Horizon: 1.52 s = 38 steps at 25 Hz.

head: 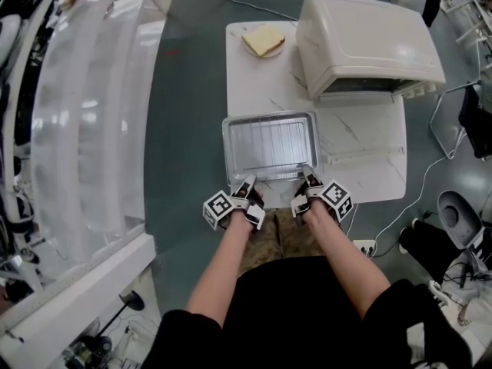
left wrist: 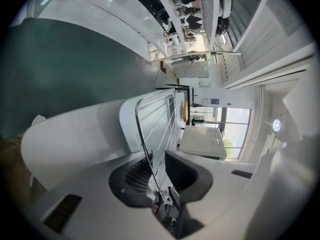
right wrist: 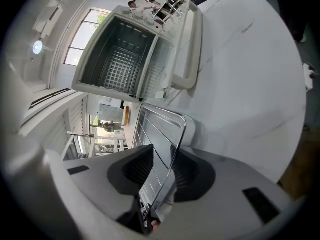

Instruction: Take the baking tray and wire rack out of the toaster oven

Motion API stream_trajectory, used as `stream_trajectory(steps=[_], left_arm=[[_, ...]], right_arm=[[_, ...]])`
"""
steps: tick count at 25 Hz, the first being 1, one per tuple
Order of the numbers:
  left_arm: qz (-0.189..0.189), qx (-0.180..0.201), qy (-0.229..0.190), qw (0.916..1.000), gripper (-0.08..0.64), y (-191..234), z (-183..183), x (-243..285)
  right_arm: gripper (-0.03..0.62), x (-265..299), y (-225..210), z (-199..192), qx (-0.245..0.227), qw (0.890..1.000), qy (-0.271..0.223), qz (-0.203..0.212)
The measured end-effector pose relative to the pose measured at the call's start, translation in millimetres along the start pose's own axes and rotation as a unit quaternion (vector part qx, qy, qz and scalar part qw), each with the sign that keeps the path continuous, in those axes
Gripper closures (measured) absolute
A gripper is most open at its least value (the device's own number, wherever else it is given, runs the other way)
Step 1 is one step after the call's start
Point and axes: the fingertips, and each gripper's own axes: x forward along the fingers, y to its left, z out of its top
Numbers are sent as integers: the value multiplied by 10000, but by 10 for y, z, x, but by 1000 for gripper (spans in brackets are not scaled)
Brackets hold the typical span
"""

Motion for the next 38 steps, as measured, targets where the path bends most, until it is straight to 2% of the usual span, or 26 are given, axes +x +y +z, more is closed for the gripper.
stream_trajectory(steps=[5,12,17,21,25,28,38], left_arm=[[353,-36,48,9994,463,41,-46,-22],[736,40,379,9966,442,56,-135,-29],[1098,19,569,9923,393,150,-192,-81],[1116,-75,617,9918,390,199,-218,-68],[1068,-156,923,9899,379,213,-314,3],[1054,-134,985,9894,379,206,-322,43],[1165,-360,673,9903,379,185,-213,100]], right_arm=[[477,-3,-27,4,9,9998,35,-187],[460,14,-14,-33,34,9993,261,-266],[454,18,-26,-40,97,9989,313,-332],[448,5,-35,-65,141,9984,309,-443],[433,2,-21,-91,119,9982,380,-458],[431,-1,-30,-103,135,9977,449,-499],[350,-2,10,-182,250,9921,870,-865]])
